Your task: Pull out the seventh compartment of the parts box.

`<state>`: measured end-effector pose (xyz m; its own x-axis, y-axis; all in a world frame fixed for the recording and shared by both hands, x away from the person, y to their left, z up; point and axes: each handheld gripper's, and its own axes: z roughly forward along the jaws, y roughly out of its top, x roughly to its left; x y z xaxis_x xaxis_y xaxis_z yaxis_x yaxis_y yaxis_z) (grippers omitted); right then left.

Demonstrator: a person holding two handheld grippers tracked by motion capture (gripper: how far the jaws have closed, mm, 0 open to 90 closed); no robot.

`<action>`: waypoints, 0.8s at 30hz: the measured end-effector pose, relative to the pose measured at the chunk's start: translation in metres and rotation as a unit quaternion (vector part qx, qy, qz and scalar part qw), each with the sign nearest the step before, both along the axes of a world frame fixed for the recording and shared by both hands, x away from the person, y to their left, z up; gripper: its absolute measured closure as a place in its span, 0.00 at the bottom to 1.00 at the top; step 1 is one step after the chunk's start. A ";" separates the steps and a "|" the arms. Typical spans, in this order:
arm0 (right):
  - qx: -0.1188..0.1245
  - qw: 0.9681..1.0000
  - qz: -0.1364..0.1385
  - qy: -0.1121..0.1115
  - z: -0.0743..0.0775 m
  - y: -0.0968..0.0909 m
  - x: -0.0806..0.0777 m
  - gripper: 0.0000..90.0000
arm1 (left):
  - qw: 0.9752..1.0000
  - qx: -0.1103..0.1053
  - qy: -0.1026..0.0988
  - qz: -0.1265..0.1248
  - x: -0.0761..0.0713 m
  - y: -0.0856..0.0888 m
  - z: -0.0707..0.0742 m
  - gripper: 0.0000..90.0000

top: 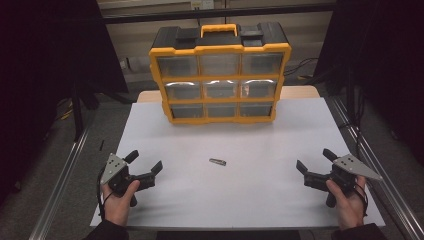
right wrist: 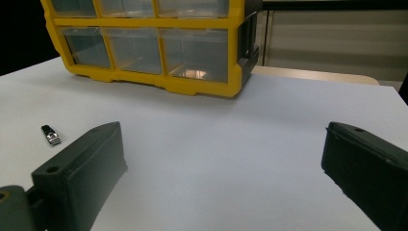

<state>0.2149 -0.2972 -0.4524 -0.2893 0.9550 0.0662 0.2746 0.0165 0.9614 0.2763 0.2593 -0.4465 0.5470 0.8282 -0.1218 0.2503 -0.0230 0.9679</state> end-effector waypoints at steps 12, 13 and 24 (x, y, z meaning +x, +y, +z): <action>0.003 1.000 0.005 0.005 0.000 0.001 0.002 0.01 | 1.000 0.008 0.003 -0.005 -0.001 -0.002 -0.001 0.02; 0.003 1.000 0.004 0.005 0.000 0.001 0.001 0.01 | 1.000 0.008 0.004 -0.006 0.000 -0.002 -0.001 0.02; 0.008 1.000 -0.001 0.006 -0.001 -0.001 -0.001 0.01 | 0.998 0.051 -0.006 -0.026 0.010 -0.010 0.000 0.02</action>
<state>0.2137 -0.2986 -0.4529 -0.2872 0.9541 0.0851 0.2870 0.0009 0.9579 0.2864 0.2493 -0.4464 0.5913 0.8059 -0.0316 0.2345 -0.1343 0.9628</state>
